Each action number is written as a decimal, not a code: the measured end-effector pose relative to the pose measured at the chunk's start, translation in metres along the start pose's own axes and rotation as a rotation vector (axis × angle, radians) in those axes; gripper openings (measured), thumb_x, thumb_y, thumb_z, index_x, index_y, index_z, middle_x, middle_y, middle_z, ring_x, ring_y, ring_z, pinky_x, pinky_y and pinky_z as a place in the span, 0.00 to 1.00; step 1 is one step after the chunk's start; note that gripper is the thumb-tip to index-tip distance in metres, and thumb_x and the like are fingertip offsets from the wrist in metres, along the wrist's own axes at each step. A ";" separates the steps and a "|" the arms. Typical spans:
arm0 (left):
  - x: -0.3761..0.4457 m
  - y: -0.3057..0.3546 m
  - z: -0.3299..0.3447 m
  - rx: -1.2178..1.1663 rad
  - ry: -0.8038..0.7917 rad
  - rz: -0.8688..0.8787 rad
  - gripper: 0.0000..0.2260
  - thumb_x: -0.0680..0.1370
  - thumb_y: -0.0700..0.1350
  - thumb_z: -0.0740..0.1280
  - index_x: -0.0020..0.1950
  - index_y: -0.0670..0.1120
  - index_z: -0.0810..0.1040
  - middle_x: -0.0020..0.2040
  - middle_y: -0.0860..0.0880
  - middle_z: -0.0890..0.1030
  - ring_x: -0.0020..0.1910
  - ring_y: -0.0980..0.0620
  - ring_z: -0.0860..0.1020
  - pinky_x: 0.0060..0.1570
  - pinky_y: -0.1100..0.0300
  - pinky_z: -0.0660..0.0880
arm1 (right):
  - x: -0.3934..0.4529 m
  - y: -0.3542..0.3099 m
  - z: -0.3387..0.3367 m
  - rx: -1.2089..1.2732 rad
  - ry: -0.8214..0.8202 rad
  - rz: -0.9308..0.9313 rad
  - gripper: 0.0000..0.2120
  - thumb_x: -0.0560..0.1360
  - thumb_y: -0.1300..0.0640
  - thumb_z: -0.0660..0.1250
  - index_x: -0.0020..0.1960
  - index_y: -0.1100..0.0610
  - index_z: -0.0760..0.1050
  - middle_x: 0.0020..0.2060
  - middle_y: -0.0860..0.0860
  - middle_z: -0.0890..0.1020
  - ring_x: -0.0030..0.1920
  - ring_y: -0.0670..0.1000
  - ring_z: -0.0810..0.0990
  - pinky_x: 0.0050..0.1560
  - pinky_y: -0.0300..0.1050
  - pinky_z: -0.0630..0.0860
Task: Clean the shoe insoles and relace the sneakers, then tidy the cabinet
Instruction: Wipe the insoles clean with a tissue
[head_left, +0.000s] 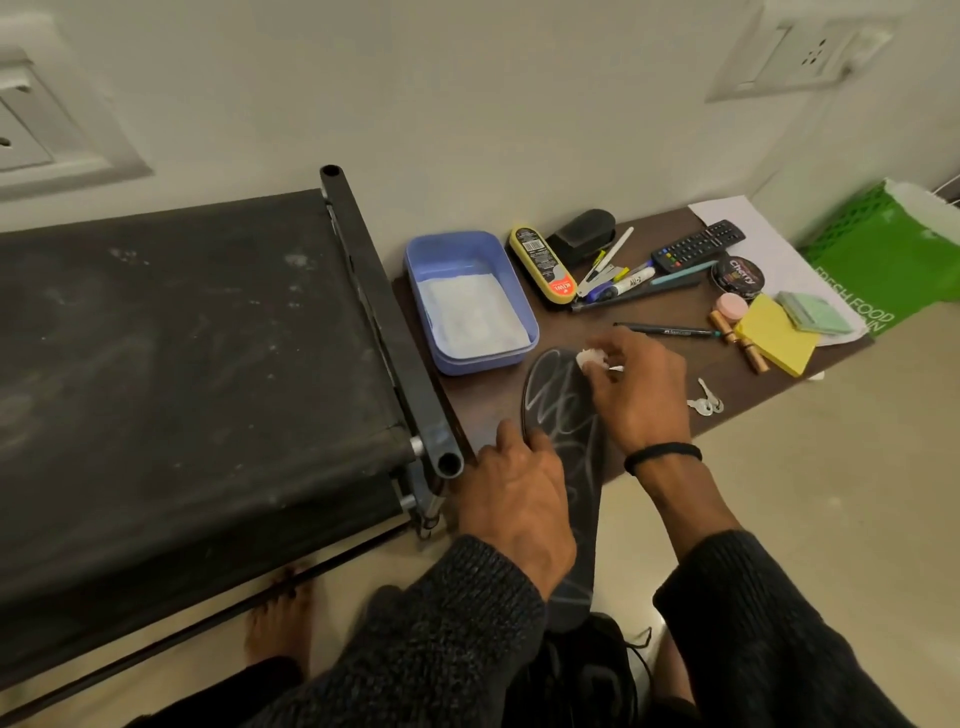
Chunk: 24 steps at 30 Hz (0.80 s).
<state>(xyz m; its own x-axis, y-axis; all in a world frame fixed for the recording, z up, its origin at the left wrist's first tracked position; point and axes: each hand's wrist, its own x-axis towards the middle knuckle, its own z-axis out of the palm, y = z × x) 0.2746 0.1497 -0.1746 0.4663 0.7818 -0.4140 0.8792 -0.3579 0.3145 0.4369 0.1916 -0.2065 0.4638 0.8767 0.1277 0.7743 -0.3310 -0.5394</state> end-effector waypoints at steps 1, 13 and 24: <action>0.000 0.001 -0.002 0.019 -0.013 -0.005 0.29 0.78 0.46 0.70 0.76 0.45 0.63 0.66 0.43 0.65 0.59 0.43 0.75 0.54 0.49 0.77 | 0.001 0.001 0.002 -0.025 -0.013 -0.020 0.09 0.78 0.59 0.70 0.57 0.55 0.81 0.53 0.53 0.83 0.53 0.51 0.80 0.55 0.44 0.76; 0.002 0.004 -0.012 0.080 -0.057 -0.054 0.31 0.76 0.44 0.71 0.77 0.45 0.61 0.68 0.43 0.65 0.62 0.42 0.73 0.53 0.50 0.74 | 0.004 0.000 0.012 -0.167 -0.142 0.024 0.08 0.80 0.56 0.68 0.55 0.57 0.84 0.50 0.56 0.85 0.50 0.55 0.82 0.56 0.49 0.79; 0.007 0.004 -0.008 0.068 -0.104 -0.064 0.37 0.78 0.45 0.69 0.82 0.43 0.53 0.69 0.42 0.74 0.66 0.41 0.75 0.58 0.50 0.75 | 0.014 -0.001 0.017 -0.218 -0.206 0.068 0.11 0.79 0.61 0.67 0.60 0.59 0.82 0.55 0.59 0.83 0.56 0.59 0.81 0.59 0.52 0.76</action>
<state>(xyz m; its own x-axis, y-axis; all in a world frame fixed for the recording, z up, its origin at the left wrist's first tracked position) 0.2809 0.1581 -0.1695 0.4135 0.7481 -0.5190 0.9104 -0.3453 0.2277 0.4349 0.2105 -0.2184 0.4379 0.8949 -0.0857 0.8288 -0.4388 -0.3472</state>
